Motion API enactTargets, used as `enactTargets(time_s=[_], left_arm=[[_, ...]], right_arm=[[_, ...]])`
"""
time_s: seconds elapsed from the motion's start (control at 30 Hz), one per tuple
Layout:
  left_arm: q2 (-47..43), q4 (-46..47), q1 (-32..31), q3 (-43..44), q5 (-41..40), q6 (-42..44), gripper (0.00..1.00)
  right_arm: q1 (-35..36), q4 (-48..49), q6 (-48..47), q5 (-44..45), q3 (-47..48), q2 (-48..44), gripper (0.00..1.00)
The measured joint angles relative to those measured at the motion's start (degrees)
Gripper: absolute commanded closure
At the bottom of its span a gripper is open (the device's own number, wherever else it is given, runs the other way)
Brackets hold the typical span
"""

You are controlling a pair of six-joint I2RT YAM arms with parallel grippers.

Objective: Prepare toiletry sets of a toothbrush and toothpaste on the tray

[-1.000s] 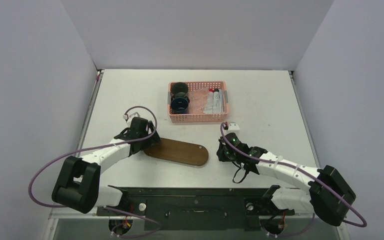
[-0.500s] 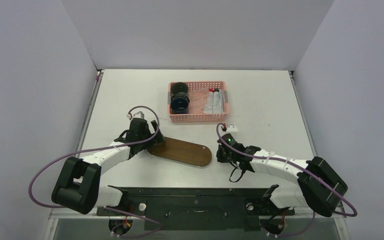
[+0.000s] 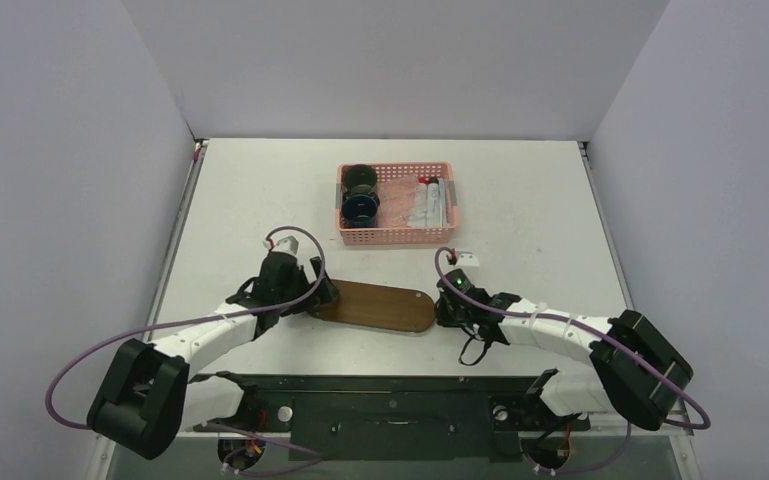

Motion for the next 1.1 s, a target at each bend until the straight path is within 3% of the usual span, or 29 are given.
enactTargets(time_s=[0.7,1.0,1.1], left_arm=[[-3.3,0.1,-11.1,-2.3,-1.7,-4.9,0.06],[-2.6,1.1,-12.5,-2.3,-2.4,-6.0,0.0],[-2.6,0.6,-12.6,-2.0,-2.8,-6.0,0.03]], right_arm=[[-2.8,-5.9,0.3,5.0,-1.9,-4.8,0.92],[-4.4,-8.1,-0.5,6.5,-2.0,-6.5,0.74],[-4.7,-9.2,-1.1,7.5,-1.9,-6.6,0.66]])
